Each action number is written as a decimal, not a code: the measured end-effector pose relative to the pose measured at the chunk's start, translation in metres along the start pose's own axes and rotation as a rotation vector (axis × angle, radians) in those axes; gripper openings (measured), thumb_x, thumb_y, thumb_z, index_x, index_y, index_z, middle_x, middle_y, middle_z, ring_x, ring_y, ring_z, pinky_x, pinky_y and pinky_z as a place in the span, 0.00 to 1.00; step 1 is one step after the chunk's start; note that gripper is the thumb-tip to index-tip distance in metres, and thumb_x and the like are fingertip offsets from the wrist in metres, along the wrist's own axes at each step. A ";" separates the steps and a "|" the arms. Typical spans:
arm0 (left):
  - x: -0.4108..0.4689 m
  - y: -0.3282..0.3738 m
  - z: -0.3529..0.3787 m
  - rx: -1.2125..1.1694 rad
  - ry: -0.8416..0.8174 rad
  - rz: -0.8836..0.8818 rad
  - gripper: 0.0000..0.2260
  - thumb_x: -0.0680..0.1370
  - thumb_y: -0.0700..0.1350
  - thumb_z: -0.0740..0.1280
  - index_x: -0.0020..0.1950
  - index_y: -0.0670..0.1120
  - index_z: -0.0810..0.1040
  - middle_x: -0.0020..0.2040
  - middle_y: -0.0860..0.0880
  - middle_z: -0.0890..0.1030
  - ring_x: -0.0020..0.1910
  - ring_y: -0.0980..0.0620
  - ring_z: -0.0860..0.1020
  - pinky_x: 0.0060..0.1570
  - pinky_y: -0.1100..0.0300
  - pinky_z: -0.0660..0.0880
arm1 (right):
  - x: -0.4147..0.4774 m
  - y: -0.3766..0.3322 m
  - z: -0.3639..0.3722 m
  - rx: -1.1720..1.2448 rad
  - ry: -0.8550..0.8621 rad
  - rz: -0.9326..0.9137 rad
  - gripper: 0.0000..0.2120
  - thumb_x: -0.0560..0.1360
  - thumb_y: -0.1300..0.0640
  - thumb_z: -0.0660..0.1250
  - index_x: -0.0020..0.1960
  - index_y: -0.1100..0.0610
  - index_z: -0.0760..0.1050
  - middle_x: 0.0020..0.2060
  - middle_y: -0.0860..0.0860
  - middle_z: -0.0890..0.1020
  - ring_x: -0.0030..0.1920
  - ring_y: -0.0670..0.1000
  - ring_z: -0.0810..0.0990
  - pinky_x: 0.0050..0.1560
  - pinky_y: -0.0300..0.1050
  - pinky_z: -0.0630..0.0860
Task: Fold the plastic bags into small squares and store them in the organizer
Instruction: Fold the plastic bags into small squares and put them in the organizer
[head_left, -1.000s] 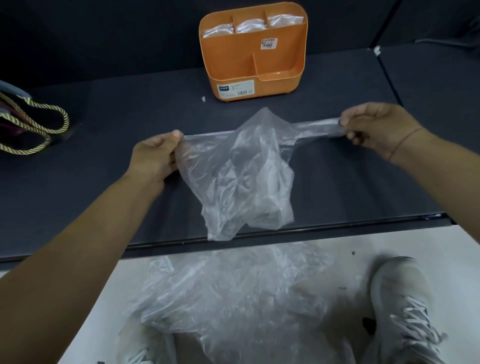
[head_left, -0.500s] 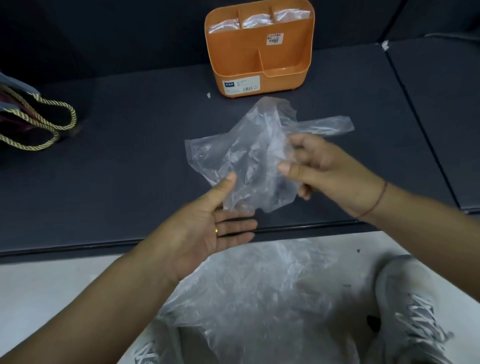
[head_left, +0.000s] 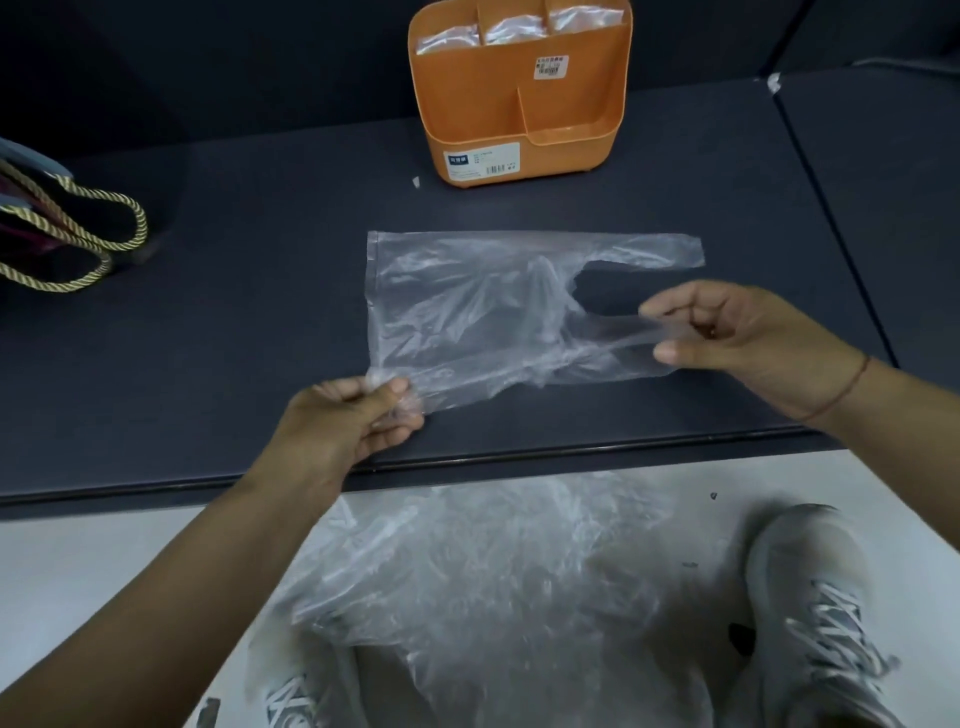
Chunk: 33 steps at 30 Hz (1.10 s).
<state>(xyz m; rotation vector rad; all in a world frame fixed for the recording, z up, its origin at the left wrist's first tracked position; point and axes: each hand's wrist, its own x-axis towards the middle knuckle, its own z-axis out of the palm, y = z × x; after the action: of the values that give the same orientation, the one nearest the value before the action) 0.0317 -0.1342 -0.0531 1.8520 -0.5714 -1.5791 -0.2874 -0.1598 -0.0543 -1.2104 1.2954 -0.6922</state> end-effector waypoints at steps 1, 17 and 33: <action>0.003 0.001 -0.005 0.030 0.007 0.015 0.03 0.76 0.39 0.70 0.46 0.40 0.81 0.34 0.46 0.85 0.32 0.54 0.84 0.31 0.67 0.78 | -0.001 0.003 -0.007 -0.023 0.020 -0.009 0.17 0.66 0.65 0.74 0.52 0.54 0.78 0.41 0.48 0.81 0.41 0.43 0.77 0.45 0.28 0.74; 0.004 0.004 -0.018 0.208 -0.022 0.005 0.17 0.73 0.53 0.70 0.50 0.40 0.80 0.43 0.43 0.86 0.40 0.44 0.85 0.33 0.64 0.80 | -0.019 0.024 -0.023 -0.010 0.331 0.091 0.12 0.76 0.63 0.67 0.59 0.59 0.74 0.38 0.50 0.81 0.35 0.41 0.81 0.39 0.34 0.79; -0.011 -0.001 -0.005 0.353 -0.127 -0.017 0.17 0.72 0.54 0.71 0.50 0.42 0.82 0.43 0.43 0.86 0.40 0.46 0.85 0.34 0.62 0.81 | -0.034 0.035 -0.034 -0.429 0.475 0.301 0.15 0.72 0.71 0.67 0.55 0.57 0.76 0.35 0.53 0.78 0.32 0.50 0.77 0.30 0.33 0.73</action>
<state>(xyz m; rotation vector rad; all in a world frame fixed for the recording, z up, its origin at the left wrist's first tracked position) 0.0349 -0.1248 -0.0460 2.0193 -0.9453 -1.7014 -0.3354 -0.1279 -0.0701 -1.1836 2.0548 -0.5084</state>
